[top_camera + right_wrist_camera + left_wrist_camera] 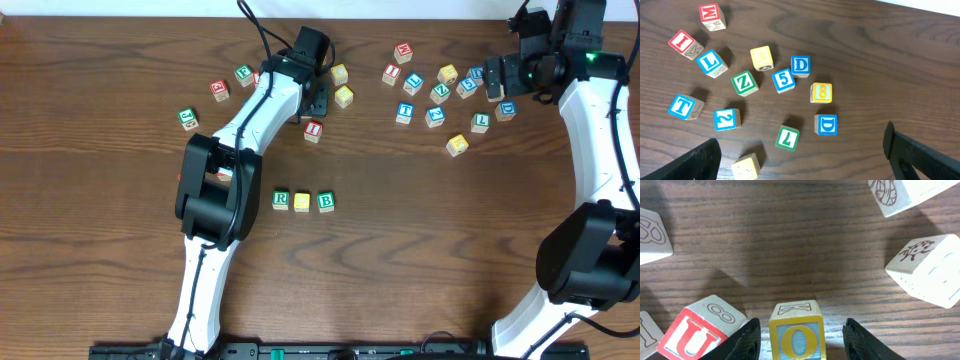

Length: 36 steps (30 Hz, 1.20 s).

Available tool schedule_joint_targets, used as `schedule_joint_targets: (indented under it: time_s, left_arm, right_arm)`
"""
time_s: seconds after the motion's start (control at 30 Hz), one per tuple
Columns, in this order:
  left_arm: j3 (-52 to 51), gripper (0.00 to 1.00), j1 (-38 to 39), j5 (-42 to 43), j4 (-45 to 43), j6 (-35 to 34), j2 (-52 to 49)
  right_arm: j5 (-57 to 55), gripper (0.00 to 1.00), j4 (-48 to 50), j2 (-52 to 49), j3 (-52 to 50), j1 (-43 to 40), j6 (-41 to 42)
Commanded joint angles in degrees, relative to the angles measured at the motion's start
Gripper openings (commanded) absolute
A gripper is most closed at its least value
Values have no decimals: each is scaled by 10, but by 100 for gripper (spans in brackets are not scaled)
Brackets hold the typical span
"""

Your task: Spell out ROBOT

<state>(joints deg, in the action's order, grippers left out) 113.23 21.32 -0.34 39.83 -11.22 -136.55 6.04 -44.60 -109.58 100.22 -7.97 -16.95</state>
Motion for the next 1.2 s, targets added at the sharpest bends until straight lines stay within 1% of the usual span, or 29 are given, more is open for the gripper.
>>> schedule_joint_targets:
  time_s: [0.0,0.33,0.37,0.53,1.0,1.17]
  left_arm:
    - [2,49,0,-1,11,-3,-7]
    - [2,48,0,-1,19,-3,-7]
    - [2,47,0,-1,18,-3,-7]
    - [2,37,0,-1,11,-3,-7]
    - [2,36,0,-1,8,-3,-7]
    - [2,30,0,-1,8,-3,-7]
  right_arm:
    - [5,99,-1,-1,8,1,8]
    - [5,99,-1,-1,8,1,8]
    - [5,99,-1,-1,8,1,8]
    - [5,99,-1,-1,8,1,8]
    - [5,99,-1,-1,8,1,8]
    - [5,99,-1,-1,8,1,8]
